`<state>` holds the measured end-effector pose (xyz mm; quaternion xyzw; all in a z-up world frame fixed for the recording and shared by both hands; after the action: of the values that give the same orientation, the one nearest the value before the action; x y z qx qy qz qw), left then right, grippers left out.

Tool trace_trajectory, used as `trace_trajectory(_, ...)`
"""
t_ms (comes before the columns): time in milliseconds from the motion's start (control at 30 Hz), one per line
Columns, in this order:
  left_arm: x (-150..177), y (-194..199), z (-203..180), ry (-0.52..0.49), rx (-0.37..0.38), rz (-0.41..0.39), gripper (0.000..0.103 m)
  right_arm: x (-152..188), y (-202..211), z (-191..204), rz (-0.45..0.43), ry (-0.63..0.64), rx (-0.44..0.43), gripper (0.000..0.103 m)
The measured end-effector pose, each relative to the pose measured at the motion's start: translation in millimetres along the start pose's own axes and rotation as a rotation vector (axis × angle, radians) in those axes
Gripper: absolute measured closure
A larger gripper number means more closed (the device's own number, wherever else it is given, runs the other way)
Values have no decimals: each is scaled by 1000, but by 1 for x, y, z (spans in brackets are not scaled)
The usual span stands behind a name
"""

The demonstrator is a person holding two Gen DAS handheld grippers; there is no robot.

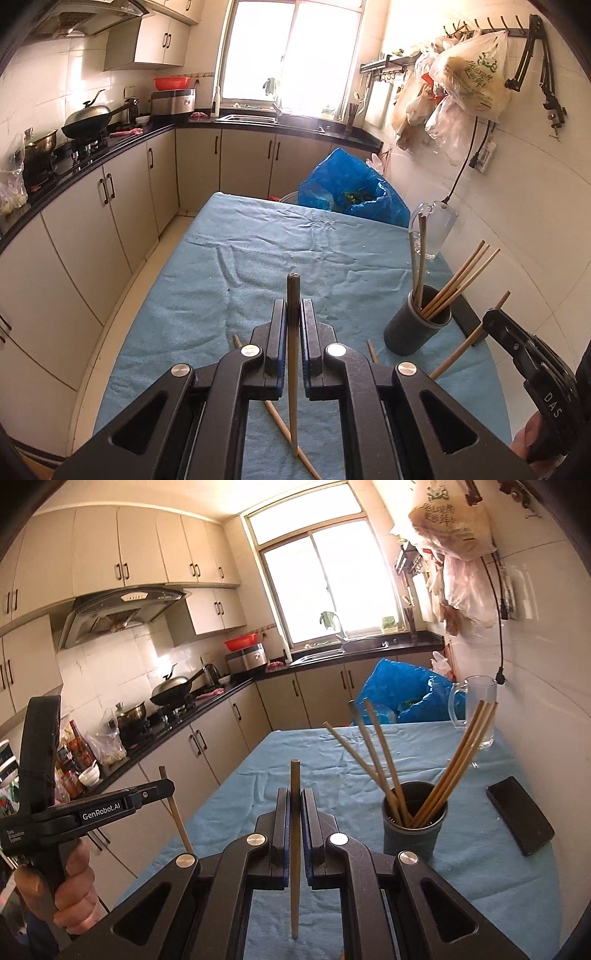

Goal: Organize utensils
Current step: 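Carry the left tool's chopstick into the black cup while the right tool lowers its own in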

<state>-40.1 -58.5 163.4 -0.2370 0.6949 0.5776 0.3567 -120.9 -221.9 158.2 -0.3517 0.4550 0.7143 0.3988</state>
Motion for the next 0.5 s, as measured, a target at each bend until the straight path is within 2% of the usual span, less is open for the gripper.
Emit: trace_trajectory(500, -6, 3, -16, -21, 18, -7, 97, -7, 20, -16, -41, -27, 19, 97)
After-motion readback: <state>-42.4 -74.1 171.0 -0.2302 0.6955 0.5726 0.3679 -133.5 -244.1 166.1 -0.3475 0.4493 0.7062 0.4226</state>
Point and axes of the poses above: each gripper's, at about its wrist camera, not at the fingertips, and y roughly against the way its jaws point, z to its left, x to its underside, the point moved 5 cm from there along -y, roughly the way its jaws point, and after that the axes turned 7 degrees about -x, right-handed, at the moved point
